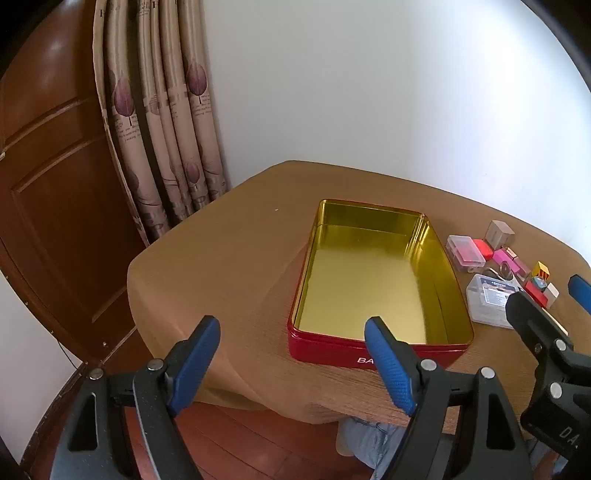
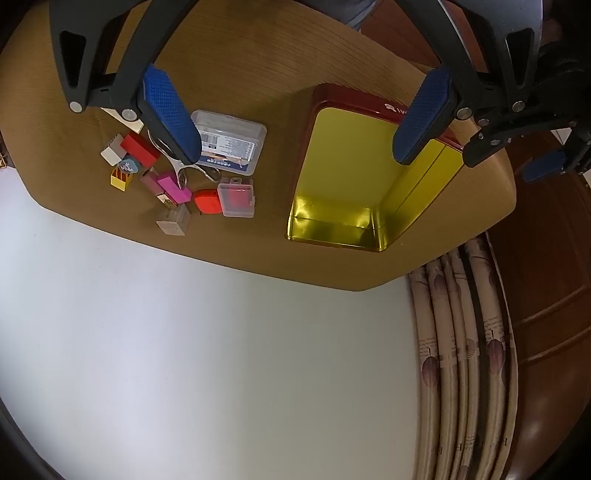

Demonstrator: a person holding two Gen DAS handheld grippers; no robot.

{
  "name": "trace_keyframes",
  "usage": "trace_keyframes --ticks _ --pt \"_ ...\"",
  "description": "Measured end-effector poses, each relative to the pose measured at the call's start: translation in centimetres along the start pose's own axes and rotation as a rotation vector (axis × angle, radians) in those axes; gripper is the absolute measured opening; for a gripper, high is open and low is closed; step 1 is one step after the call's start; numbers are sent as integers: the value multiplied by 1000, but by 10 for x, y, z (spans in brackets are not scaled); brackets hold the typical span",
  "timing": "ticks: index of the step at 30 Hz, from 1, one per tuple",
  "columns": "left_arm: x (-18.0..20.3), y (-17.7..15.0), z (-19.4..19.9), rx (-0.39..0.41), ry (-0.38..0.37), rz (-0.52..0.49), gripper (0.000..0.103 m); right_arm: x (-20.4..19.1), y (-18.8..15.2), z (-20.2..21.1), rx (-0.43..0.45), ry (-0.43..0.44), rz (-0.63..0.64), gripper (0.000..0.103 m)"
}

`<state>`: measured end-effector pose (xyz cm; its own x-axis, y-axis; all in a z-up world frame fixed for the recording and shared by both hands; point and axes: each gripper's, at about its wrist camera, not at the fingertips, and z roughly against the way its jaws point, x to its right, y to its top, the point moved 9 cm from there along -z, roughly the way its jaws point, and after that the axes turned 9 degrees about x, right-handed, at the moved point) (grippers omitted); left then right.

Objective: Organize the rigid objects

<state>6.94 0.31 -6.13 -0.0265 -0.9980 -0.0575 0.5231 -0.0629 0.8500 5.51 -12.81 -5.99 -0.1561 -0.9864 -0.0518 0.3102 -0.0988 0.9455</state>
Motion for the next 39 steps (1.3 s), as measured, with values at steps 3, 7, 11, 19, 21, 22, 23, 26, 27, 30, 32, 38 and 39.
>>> trace_keyframes --ticks 3,7,11,19,21,22,23,26,27,30,32,38,39 --pt "0 -2 0 -4 1 -7 83 7 -4 -1 -4 0 -12 103" --pt "1 -2 0 -5 -1 -13 83 11 -5 2 -5 -3 -23 103" --pt "4 -3 0 -9 0 -21 83 13 -5 3 -7 -4 -29 103" --pt "6 -2 -1 -16 0 -19 83 11 -4 5 -7 6 -26 103" --pt "7 -1 -1 -15 -1 -20 83 11 -3 6 -8 7 -25 103" --pt "8 -2 -1 -17 -2 -21 83 11 -3 7 -8 7 -27 103" --pt "8 -2 -1 -18 -2 -24 83 11 -3 7 -8 9 -29 103" --pt "10 -2 0 -16 -2 -31 83 12 -2 9 -9 8 -31 103" --pt "11 -2 0 -16 -4 -31 83 13 -2 10 -7 8 -31 103" --pt "12 -3 0 -20 -4 -35 83 20 -1 15 0 3 -33 103" --pt "12 -3 0 -21 -6 -35 83 27 0 19 3 -4 -39 103" --pt "15 -4 0 -26 -8 -49 83 62 -5 32 3 -38 -57 103" --pt "16 -4 0 -28 -9 -54 83 70 -7 35 4 -48 -59 103"
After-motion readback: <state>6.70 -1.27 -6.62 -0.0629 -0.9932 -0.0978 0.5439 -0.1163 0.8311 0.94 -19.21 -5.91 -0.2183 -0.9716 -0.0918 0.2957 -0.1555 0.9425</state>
